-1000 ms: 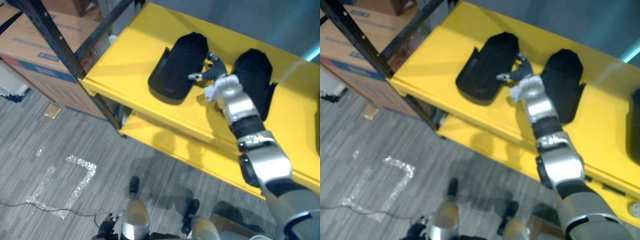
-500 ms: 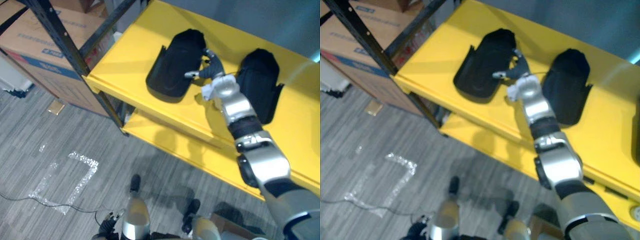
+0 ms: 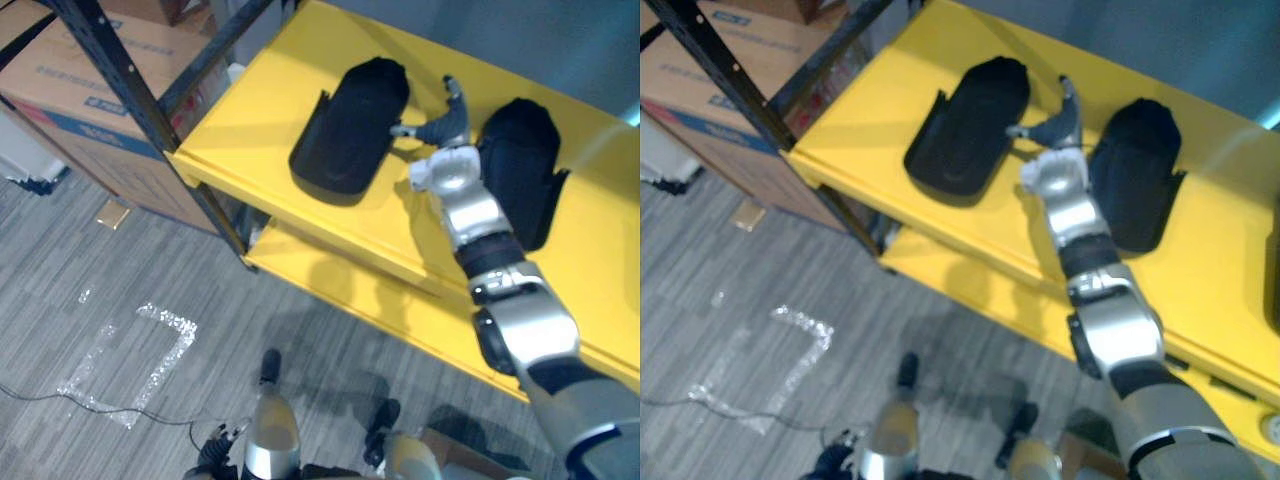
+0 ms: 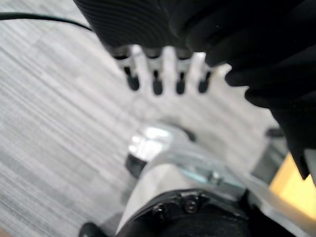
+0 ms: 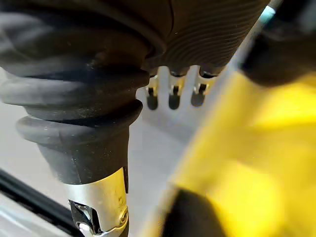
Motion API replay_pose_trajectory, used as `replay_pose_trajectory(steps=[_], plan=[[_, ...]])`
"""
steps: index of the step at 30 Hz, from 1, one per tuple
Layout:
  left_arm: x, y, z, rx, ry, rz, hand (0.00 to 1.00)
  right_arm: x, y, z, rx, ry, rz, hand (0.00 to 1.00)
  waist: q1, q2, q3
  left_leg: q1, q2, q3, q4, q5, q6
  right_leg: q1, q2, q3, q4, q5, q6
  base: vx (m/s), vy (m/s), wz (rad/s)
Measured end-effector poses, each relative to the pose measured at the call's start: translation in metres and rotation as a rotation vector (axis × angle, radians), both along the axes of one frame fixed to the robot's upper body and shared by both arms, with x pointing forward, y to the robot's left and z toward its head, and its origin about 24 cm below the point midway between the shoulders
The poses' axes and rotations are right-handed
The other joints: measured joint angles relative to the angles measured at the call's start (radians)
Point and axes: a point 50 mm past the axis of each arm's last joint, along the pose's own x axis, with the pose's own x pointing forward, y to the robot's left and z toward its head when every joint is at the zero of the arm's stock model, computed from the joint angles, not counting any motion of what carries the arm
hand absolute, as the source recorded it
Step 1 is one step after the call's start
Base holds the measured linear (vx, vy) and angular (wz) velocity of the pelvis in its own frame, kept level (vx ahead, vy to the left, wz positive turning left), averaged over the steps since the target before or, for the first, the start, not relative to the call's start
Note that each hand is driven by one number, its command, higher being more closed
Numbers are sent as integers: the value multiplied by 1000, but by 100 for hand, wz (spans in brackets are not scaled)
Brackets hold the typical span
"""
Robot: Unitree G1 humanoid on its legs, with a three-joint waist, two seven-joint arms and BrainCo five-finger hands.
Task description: Walk over and take plastic housings, then place them on the shelf
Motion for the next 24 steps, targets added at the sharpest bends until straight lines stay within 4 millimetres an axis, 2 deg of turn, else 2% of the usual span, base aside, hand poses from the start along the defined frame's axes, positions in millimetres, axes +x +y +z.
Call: replay_pose_trajectory(steps=[2,4,5,8,10,12,13,18,24], plan=[[0,0,0,1,-1,0,0,-9,6,18,-31,-113,36,0,0,0,0,2,0,4,0,0,0,-1,0,5,0,1,0,-5,0,-6],[0,0,0,2,-2,-1,0,-19,21,33,-94,-194,132,0,-2,0,0,10,0,10,-1,-1,0,0,0,13,-1,1,1,-4,1,-8],[0,0,0,2,-2,-2,0,-21,26,35,-115,-203,170,0,-4,0,0,11,0,11,-2,-1,0,1,0,14,-1,1,1,-6,0,-5],[-1,1,0,4,1,-3,0,-35,61,35,-253,-208,386,0,-18,-1,-1,17,0,11,-2,-2,0,7,0,14,-3,1,1,0,0,0],[-1,3,0,12,-6,-7,0,-48,94,18,-364,-153,600,0,-24,-4,-3,17,0,12,-3,-3,0,7,0,15,-4,1,1,0,0,0],[-1,5,0,17,-6,-11,0,-51,104,7,-392,-107,684,0,-24,-5,-4,18,0,13,-3,-3,0,8,0,15,-4,1,1,0,0,0],[-1,6,1,22,-7,-12,0,-55,123,-16,-384,15,860,0,-22,-12,-8,18,0,12,-3,-3,0,8,0,14,-4,1,1,0,0,0],[-8,13,0,36,5,8,0,-62,143,-52,-313,233,1089,0,-21,-45,-36,18,-1,12,-7,-3,0,10,0,14,-8,1,2,0,0,0],[-11,14,0,48,15,3,0,-68,147,-67,-240,296,1174,0,-23,-50,-58,18,-1,13,-14,-2,-1,9,1,14,-13,2,3,0,0,0]])
